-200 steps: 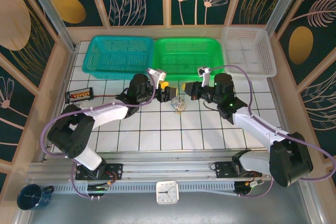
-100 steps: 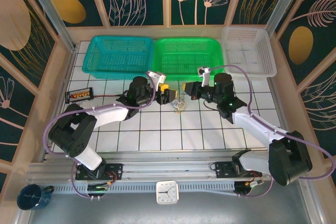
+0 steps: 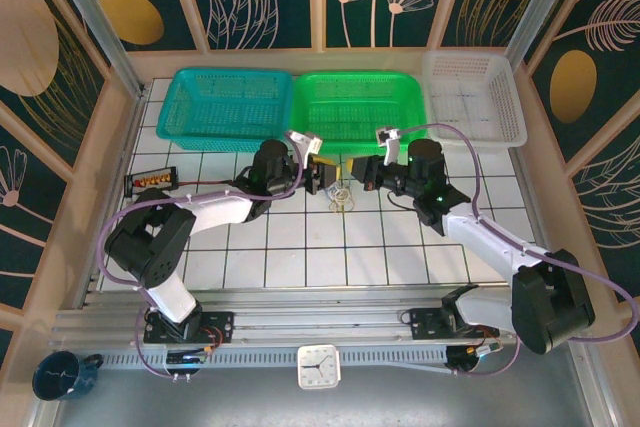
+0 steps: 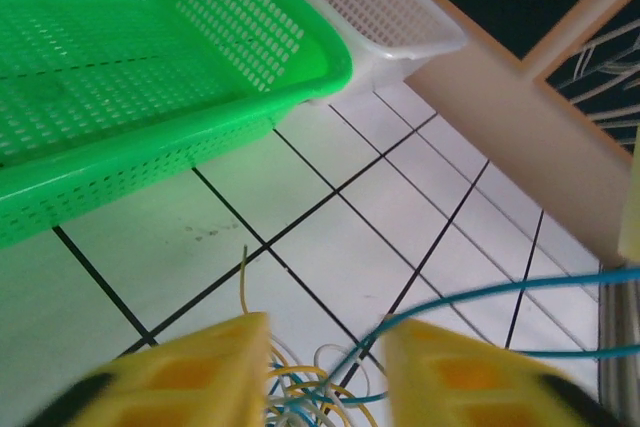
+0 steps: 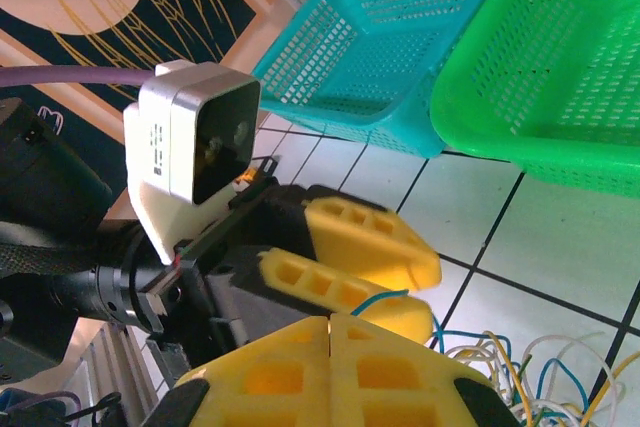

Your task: Untangle the cables

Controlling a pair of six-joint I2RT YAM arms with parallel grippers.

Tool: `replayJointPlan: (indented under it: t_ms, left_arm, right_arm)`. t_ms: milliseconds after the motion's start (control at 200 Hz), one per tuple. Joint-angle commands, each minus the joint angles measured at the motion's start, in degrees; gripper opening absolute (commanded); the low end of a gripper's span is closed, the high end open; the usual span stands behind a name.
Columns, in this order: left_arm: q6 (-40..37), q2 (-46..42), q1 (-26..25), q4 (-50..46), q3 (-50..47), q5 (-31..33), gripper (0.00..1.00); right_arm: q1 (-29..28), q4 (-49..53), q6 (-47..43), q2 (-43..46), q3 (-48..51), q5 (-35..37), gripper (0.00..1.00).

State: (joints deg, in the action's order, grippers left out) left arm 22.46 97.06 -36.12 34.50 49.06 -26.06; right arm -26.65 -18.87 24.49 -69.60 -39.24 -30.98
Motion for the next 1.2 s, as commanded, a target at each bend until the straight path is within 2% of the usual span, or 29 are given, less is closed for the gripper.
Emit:
replayJointPlan:
  t_ms: [0,60,375,490,530,580,671,1036,1196]
  left_arm:
    - [-0.5,0.2,-0.1,1.6,1.9,-1.7,0.13]
    - [-0.6,-0.4,-0.2,1.0,2.1,-1.6,0.00]
    - [2.6,-7.1,-0.1,2.8,2.0,-0.5,0.00]
    - [4.5,-8.1,-0.1,3.7,2.4,-1.1,0.00]
    - [5.1,-8.2,-0.2,3.9,2.5,-1.4,0.00]
    - [5.7,-8.4,-0.1,4.1,2.6,-1.5,0.00]
    - [6.3,-8.6,-0.2,4.3,2.6,-1.0,0.00]
    - [7.9,-9.1,-0.1,5.0,2.6,-1.5,0.00]
    - [10.3,-9.6,-0.1,6.6,2.6,-2.1,0.00]
  right_arm:
    - [0.5,-3.6,0.2,1.3,1.0,-0.2,0.00]
    - [0.6,-3.9,0.3,1.3,1.4,0.1,0.00]
    - [2.0,-6.1,1.3,0.8,3.0,0.9,0.00]
    - [2.0,-7.1,1.4,0.4,3.6,1.2,0.42]
    - [1.9,-7.9,1.5,0.3,4.1,1.1,0.53]
    - [1.8,-9.0,1.7,0.2,4.8,1.1,0.62]
    - [1.4,-10.6,2.1,-0.2,6.0,1.7,0.69]
    - [-1.7,-17.1,3.8,-8.7,5.3,4.8,0.74]
    - [-1.9,-21.0,5.3,-14.0,6.4,8.4,0.55]
